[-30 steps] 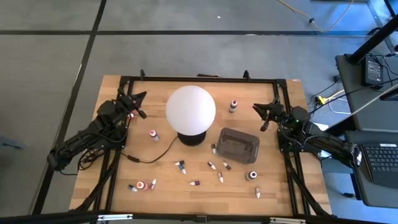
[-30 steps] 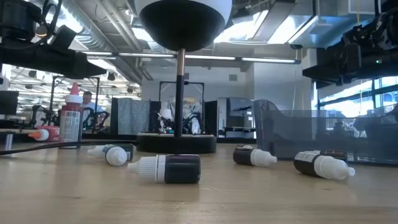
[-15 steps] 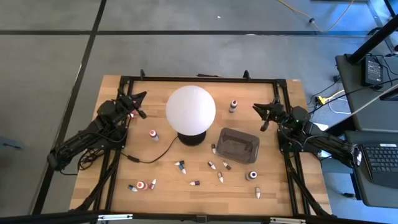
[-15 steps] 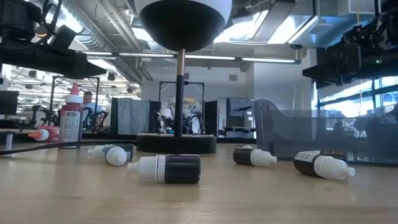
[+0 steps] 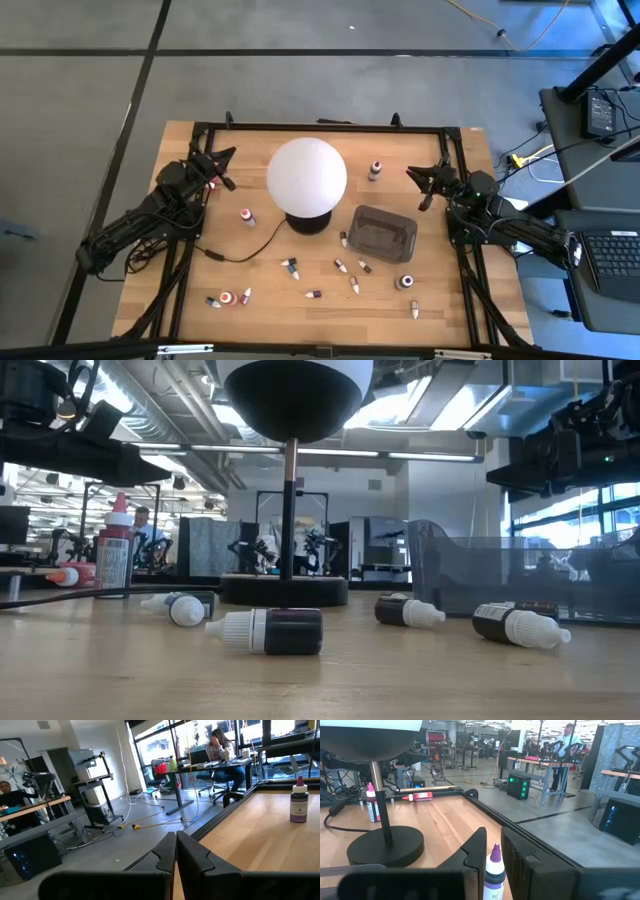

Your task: Pick & Place food coloring

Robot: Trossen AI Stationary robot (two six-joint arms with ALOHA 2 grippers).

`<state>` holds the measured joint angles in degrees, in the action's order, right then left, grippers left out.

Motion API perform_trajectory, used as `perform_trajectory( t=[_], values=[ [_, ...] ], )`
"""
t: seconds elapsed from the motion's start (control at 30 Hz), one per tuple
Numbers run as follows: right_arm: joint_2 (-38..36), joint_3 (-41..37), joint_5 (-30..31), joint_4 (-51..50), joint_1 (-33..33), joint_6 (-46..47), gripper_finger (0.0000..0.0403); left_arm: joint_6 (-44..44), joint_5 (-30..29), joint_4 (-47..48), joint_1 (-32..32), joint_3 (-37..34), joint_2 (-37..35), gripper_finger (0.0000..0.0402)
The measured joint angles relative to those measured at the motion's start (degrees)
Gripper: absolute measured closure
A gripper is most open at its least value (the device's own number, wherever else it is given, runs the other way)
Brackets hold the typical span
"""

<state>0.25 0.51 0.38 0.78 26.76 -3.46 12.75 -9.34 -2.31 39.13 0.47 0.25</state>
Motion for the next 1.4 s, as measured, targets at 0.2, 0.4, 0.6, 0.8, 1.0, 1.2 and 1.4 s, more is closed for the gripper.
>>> perform_trajectory(
  t=[0.2,0.4,0.6,0.8,1.0,1.2,1.4],
  values=[
    [0.00,-0.01,-0.02,-0.01,0.02,0.02,0.0341,-0.01,0.00,0.00,-0.02,0.01,0.00,0.0393],
    [0.00,0.00,-0.02,0.00,0.02,0.02,0.0341,0.00,0.00,0.00,-0.02,0.00,0.00,0.0389],
    [0.00,-0.02,-0.02,0.00,0.00,0.22,0.0341,-0.01,0.00,-0.02,-0.02,0.02,0.00,0.0393],
    [-0.02,0.00,-0.02,0.73,0.00,4.91,0.0341,-0.02,0.00,0.00,-0.02,0.00,0.00,0.0391],
    [-0.02,0.00,-0.02,1.18,0.00,12.18,0.0341,-0.02,0.00,-0.01,-0.02,0.00,0.00,0.0391],
    [-0.02,0.00,-0.27,0.61,0.00,13.55,0.0340,0.29,-1.01,-0.26,0.00,0.00,0.00,0.0392],
    [-0.02,0.00,-0.50,0.63,0.00,13.68,0.0308,0.02,-1.99,-0.44,0.00,0.00,0.00,0.0389]
  ],
)
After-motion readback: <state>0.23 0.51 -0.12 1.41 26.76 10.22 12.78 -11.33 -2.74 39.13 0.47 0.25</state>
